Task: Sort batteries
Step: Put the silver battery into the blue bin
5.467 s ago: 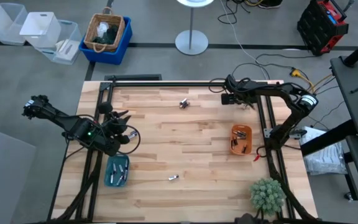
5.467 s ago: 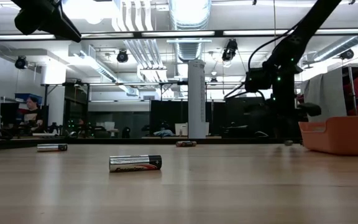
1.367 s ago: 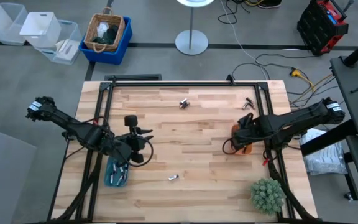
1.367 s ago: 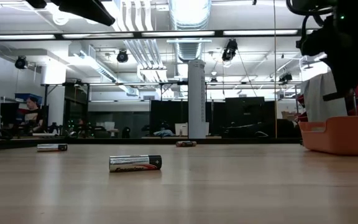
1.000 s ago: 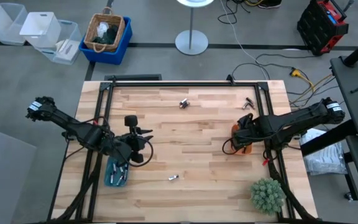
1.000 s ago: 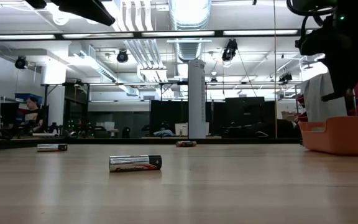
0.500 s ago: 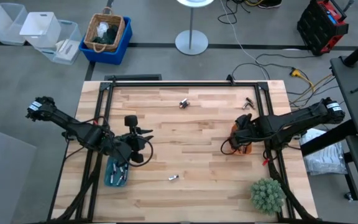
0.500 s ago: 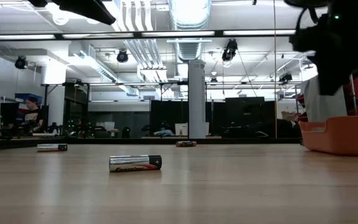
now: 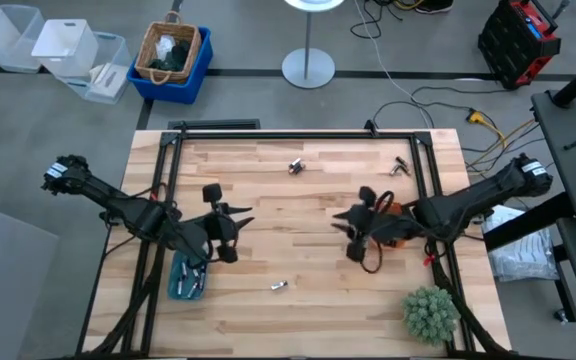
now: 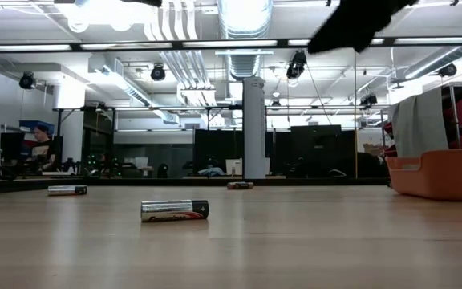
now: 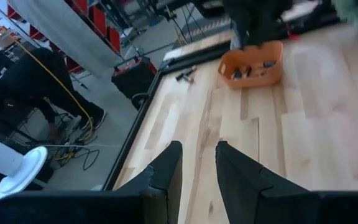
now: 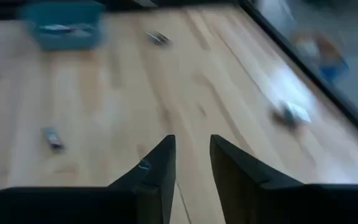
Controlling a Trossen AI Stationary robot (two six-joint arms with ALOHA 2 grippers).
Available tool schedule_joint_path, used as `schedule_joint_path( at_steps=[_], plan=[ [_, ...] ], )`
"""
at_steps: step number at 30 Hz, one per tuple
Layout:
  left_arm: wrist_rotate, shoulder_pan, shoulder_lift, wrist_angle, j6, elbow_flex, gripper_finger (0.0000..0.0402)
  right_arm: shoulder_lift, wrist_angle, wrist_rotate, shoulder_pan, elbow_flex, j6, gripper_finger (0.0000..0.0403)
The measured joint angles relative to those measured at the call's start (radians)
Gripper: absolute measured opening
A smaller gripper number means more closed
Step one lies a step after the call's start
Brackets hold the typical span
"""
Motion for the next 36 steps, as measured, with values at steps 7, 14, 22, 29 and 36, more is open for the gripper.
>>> schedule_joint_path(
  at_steps=[7, 14, 22, 29, 36],
  plan=[
    [-0.024, 0.000, 0.000, 0.108, 0.030, 0.000, 0.0078, 0.002, 0.286, -0.179, 0.024, -0.083, -0.229, 0.0062],
    [-0.116, 0.000, 0.000, 0.189, 0.025, 0.000, 0.0078, 0.003, 0.485, -0.328, 0.023, -0.150, -0.363, 0.0052],
    [-0.142, 0.000, 0.000, 0.231, -0.035, 0.000, 0.0078, 0.003, 0.524, -0.340, 0.021, -0.155, -0.386, 0.0054],
    [-0.185, 0.000, -0.001, 0.250, -0.089, 0.000, 0.0078, 0.003, 0.523, -0.341, 0.021, -0.199, -0.327, 0.0048],
    [-0.185, 0.000, -0.001, 0.266, -0.147, 0.000, 0.0078, 0.002, 0.523, -0.343, 0.021, -0.239, -0.310, 0.0057]
  ],
)
